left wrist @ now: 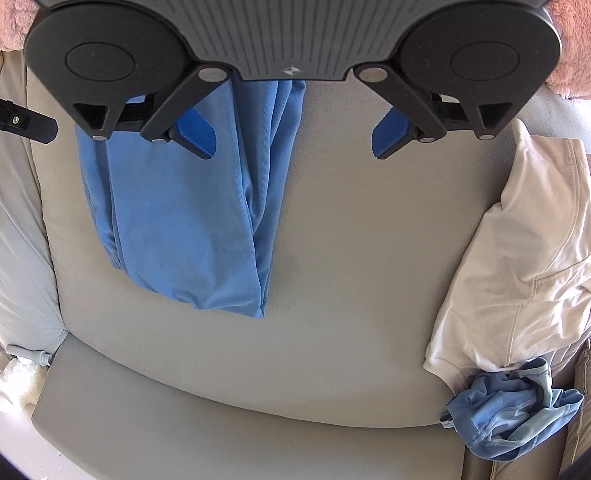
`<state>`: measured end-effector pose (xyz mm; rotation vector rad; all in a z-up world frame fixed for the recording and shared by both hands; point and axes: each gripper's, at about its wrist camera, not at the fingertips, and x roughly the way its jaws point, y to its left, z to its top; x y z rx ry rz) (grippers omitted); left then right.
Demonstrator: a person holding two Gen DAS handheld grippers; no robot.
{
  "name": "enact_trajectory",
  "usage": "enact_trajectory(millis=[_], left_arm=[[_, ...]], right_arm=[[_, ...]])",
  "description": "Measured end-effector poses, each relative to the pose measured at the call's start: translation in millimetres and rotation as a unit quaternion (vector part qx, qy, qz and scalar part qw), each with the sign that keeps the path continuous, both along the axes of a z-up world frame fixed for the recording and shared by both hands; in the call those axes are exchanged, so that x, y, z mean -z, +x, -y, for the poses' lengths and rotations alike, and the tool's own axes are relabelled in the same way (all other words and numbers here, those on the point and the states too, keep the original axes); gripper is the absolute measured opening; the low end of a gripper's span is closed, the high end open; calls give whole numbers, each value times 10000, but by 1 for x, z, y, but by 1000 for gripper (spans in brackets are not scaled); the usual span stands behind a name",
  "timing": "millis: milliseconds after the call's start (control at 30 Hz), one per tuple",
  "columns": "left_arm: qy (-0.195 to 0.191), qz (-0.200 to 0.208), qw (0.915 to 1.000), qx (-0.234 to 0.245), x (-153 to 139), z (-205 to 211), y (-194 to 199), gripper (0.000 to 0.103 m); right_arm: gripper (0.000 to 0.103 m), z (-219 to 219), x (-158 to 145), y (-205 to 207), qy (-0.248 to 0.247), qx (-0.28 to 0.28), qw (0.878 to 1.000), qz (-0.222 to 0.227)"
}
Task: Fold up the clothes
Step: 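Grasp the folded sweatpants end with both grippers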
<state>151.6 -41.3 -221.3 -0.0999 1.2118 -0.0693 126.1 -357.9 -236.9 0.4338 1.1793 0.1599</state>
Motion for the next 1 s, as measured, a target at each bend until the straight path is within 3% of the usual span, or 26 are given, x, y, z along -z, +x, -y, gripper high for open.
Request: enact_trajectory(millis=[100,133,167,200,233,267,333,400,533,700,733,800,867,933,1000], left_arm=[[-22,139,9998,172,-6,-2,-12,90],[-94,267,9991,312,-9,-3,-20,82],[-125,377,9982,446,-12,-3,-27,58],[-113,507,9960,732,-14,-2,-38,42],[-40,623,9914,1154,-15,3,-50,22],[19,693,9875,1417,-15,7,-57,22],[80,816,9801,1810,-13,14,-73,22],[119,737,9764,2027,-3,21,-83,24],[70,256,9849,1708,11,12,-83,24],[-250,952,9900,1008,-10,-22,-82,27],[-291,1089,9891,948,-10,-23,-78,26],[-299,1004,9901,934,4,-20,-65,7],[-106,588,9933,991,26,-16,-57,5],[-63,589,9928,1040,32,-16,-58,5],[-28,561,9927,1071,31,-17,-59,5]], right_arm=[[90,-6,-4,-8,-154,-74,9998,96],[87,-11,-8,-12,-215,-198,9994,186],[78,-17,-13,-18,-270,-452,9980,338],[71,-24,-18,-22,-323,-693,9960,473],[54,-34,-22,-28,-429,-999,9922,617],[38,-50,-25,-37,-620,-1409,9850,774],[25,-74,-26,-49,-933,-1936,9722,934],[25,-86,-22,-54,-1042,-2071,9675,1011],[25,-100,-5,-62,-1251,-2252,9639,670],[34,-91,-30,-75,-1586,-2297,9560,905],[34,-91,-33,-75,-1554,-2262,9567,974],[33,-93,-37,-69,-1489,-2129,9597,1070],[28,-98,-35,-64,-1458,-2096,9608,1078],[27,-104,-28,-60,-1505,-2132,9595,1063],[26,-106,-7,-61,-1895,-2263,9518,835]])
